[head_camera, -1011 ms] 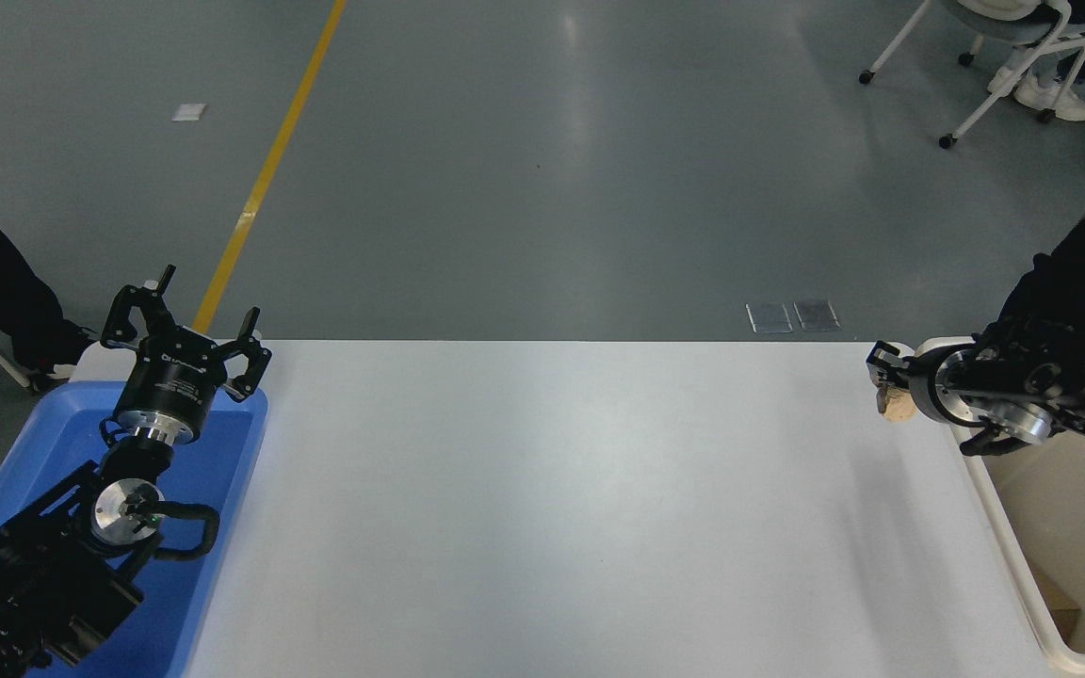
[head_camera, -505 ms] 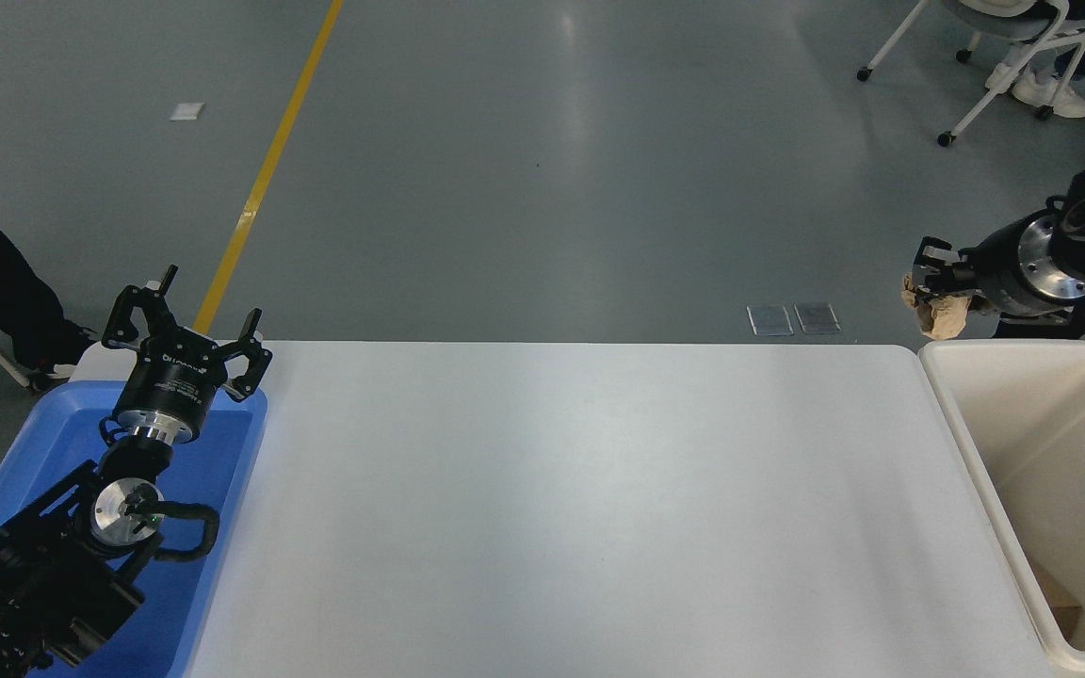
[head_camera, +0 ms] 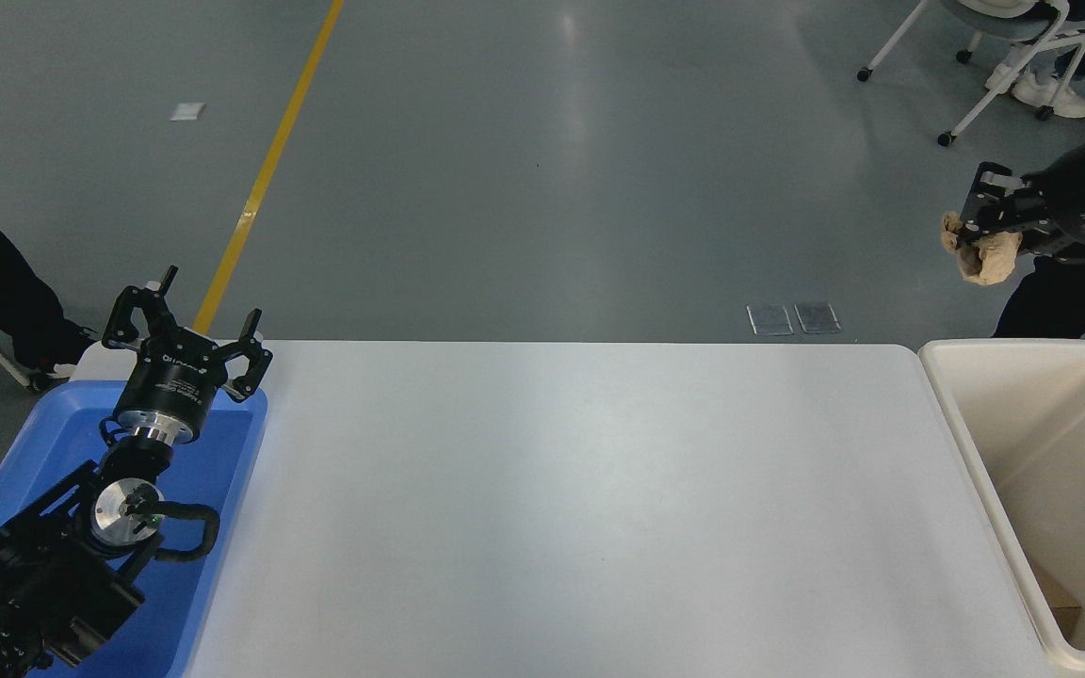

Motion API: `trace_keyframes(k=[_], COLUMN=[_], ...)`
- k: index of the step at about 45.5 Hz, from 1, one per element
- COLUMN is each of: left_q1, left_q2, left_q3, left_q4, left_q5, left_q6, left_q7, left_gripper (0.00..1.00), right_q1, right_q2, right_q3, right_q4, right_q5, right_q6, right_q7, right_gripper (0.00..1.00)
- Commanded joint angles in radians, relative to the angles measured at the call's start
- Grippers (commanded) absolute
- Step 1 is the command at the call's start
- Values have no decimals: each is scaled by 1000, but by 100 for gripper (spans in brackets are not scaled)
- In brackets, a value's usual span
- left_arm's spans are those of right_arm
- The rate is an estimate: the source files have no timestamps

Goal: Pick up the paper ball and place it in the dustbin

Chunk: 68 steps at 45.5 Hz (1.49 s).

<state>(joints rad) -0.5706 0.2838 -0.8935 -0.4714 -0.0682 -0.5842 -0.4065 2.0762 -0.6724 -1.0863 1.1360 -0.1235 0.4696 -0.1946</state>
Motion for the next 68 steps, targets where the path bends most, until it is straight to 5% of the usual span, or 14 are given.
trace_keyframes(k=[1, 15, 29, 47, 68], left_q1=[0, 0, 0, 0, 0], left_q2=[0, 0, 0, 0, 0], left_q3=[1, 1, 1, -1, -1], left_q4=[-1, 0, -1, 0, -1], left_q5=[1, -1, -1, 1, 1], left_q6=[0, 0, 0, 0, 0], left_q7=[0, 0, 0, 0, 0], left_gripper=[99, 99, 99, 99, 99], right_q1=[24, -134, -597, -1122, -1340], right_q2=[-21, -45, -44, 70, 212], right_q3=[-1, -3, 57, 359, 591], right_q4=[1, -100, -571, -869, -996], right_q5=[-21, -114, -93, 206, 242], right_q6=[17, -138, -339, -663, -770], right_q7=[-2, -3, -3, -2, 6], right_gripper=[0, 0, 0, 0, 0])
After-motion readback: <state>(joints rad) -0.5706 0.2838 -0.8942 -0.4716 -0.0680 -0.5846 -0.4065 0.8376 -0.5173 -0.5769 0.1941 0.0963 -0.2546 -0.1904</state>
